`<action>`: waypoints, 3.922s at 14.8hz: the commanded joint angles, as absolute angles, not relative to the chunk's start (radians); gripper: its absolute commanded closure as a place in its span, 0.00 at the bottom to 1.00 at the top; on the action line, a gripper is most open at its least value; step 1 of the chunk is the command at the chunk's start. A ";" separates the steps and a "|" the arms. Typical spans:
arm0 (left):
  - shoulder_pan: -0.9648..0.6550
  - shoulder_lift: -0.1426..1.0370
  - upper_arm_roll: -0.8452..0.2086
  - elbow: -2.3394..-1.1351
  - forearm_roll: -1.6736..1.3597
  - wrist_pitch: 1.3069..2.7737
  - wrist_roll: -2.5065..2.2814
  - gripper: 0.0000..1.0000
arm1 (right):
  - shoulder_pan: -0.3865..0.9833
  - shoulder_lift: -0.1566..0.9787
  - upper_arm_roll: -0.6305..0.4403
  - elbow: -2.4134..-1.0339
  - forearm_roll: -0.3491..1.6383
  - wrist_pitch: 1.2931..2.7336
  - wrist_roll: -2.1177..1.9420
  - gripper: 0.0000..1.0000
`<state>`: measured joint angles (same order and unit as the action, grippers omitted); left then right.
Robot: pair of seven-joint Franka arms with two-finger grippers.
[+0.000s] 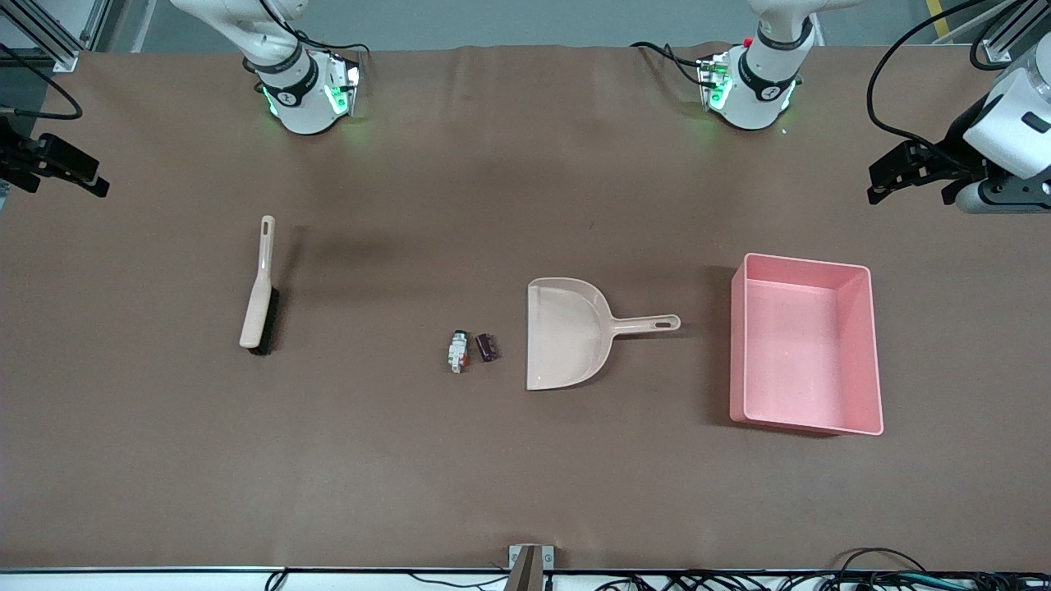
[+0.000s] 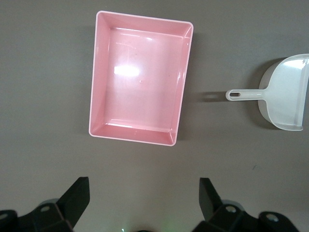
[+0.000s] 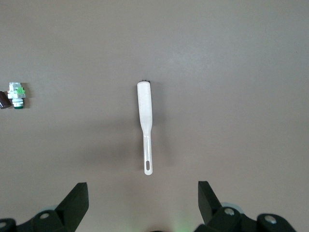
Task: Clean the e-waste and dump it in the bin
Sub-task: 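Reach the left gripper to the dustpan handle while the right gripper reaches the brush, then grasp the dustpan handle with the left gripper while the right gripper grasps the brush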
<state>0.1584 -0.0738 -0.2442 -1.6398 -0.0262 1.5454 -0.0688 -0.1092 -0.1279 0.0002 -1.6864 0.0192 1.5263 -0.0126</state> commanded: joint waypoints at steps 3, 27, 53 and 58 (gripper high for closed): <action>0.164 -0.081 -0.245 -1.640 -0.035 1.546 -0.055 0.00 | -0.123 -0.123 0.008 -1.671 0.032 1.514 -0.020 0.00; -0.136 0.446 -0.414 -1.721 0.298 2.061 0.402 0.01 | -0.068 0.029 0.012 -2.313 0.018 2.334 -0.026 0.00; -0.216 0.609 -0.446 -1.772 0.607 2.278 0.482 0.37 | -0.060 0.225 0.015 -2.433 0.018 2.684 -0.026 0.77; -0.219 0.630 -0.448 -1.772 0.663 2.299 0.482 0.40 | 0.014 0.209 0.015 -2.349 0.025 2.558 0.001 0.89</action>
